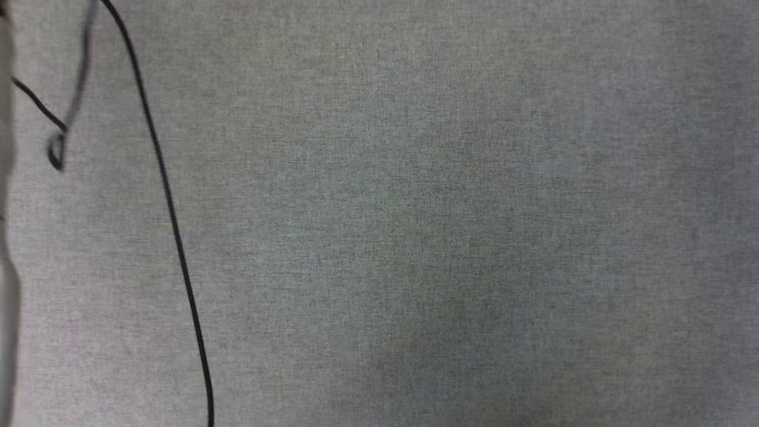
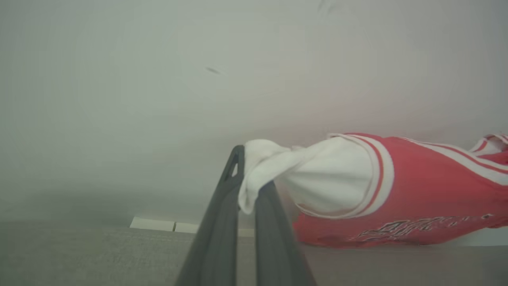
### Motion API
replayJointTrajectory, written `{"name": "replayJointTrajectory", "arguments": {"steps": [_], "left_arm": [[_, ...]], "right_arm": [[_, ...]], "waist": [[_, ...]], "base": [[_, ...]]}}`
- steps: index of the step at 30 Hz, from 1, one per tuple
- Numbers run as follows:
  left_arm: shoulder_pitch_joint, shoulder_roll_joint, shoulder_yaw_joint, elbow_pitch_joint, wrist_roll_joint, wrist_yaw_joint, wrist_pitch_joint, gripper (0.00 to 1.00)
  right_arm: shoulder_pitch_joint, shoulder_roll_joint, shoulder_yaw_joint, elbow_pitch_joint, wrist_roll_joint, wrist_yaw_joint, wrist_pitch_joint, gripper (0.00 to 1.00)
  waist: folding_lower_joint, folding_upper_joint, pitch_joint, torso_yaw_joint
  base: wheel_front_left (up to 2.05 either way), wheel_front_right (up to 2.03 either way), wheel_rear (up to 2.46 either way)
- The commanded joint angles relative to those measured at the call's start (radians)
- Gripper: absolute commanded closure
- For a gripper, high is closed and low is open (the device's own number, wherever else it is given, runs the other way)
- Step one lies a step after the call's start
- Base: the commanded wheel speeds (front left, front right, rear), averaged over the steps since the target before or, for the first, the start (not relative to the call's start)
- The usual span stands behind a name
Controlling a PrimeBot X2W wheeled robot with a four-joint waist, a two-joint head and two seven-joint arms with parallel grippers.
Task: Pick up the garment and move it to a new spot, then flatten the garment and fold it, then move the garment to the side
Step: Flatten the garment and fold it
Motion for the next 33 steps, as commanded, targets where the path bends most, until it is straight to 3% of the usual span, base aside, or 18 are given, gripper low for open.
{"name": "replayJointTrajectory", "arguments": {"steps": [1, 9, 17, 22, 33], "left_arm": [[0.046, 0.001, -0.006, -0.002, -0.029, -0.001, -0.008, 1.00], [0.276, 0.005, -0.074, -0.037, -0.131, 0.000, -0.043, 1.00], [0.565, 0.030, -0.122, -0.114, -0.194, -0.001, -0.095, 1.00], [0.729, 0.038, -0.090, -0.180, -0.166, 0.003, -0.104, 1.00], [1.170, -0.008, 0.065, -0.453, -0.034, 0.090, -0.105, 1.00]], "right_arm": [[0.045, 0.006, 0.008, 0.025, 0.026, -0.001, -0.020, 1.00], [0.277, 0.013, 0.070, 0.098, 0.131, -0.001, -0.084, 1.00], [0.584, -0.029, 0.185, 0.019, 0.260, -0.001, -0.106, 1.00], [0.773, -0.077, 0.224, -0.074, 0.330, -0.001, -0.094, 1.00], [1.198, -0.128, 0.152, -0.307, 0.405, -0.001, -0.022, 1.00]], "waist": [[-0.0001, 0.0000, -0.017, 0.000], [-0.0001, 0.0000, -0.118, 0.000], [-0.0001, 0.0000, -0.270, 0.001], [-0.0001, 0.0000, -0.362, 0.007], [-0.0001, 0.0000, -0.519, 0.023]], "base": [[0.00, 0.00, 0.00], [0.00, 0.00, 0.00], [0.00, 0.00, 0.00], [0.00, 0.00, 0.00], [0.00, 0.00, 0.00]]}}
